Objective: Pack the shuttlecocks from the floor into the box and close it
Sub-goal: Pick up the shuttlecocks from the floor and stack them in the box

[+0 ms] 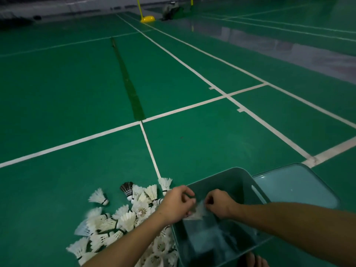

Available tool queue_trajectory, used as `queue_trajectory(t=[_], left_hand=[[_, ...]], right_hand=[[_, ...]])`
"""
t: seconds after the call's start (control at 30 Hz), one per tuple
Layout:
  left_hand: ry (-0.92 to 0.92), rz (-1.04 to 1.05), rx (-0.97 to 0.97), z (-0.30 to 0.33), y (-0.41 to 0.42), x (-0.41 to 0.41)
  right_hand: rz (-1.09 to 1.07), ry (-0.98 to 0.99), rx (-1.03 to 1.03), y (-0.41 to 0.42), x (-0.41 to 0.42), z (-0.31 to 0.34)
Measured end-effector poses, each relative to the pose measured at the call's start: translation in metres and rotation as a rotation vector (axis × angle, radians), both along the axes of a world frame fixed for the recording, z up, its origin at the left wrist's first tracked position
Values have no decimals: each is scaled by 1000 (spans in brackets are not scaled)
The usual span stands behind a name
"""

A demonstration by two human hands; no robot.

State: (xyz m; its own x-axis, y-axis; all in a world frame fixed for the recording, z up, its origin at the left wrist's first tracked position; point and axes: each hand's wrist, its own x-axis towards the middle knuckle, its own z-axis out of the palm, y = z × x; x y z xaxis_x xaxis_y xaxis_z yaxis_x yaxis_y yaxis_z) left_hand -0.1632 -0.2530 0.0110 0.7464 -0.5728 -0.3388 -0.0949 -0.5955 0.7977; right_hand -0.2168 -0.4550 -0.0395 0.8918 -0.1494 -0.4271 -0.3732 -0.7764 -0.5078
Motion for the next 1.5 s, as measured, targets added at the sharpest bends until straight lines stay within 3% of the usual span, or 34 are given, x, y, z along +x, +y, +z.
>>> queue_trajectory(t=[0.2, 0.3, 0.43, 0.67, 0.83, 1.07, 1.3, 1.5], left_hand=[[-203, 218, -54, 10, 60, 31], [-207, 351, 29, -6, 95, 46], [-218, 457, 219, -27, 134, 75], [-205, 192, 496, -63, 154, 131], [-536, -225, 701, -82, 136, 155], [-527, -583, 827, -102, 119, 176], [-406, -404, 737, -83, 132, 200], [-400, -191, 623, -28, 159, 192]], right_hand=[[328, -258, -38, 54, 19, 66], [432, -336, -69, 75, 44, 82], [414, -360, -111, 91, 96, 70], [418, -120, -149, 105, 184, 12], [515, -22, -233, 106, 212, -31], [542, 68, -146, 99, 229, -61], [512, -39, -126, 88, 234, -50], [475, -189, -174, 84, 212, 14]])
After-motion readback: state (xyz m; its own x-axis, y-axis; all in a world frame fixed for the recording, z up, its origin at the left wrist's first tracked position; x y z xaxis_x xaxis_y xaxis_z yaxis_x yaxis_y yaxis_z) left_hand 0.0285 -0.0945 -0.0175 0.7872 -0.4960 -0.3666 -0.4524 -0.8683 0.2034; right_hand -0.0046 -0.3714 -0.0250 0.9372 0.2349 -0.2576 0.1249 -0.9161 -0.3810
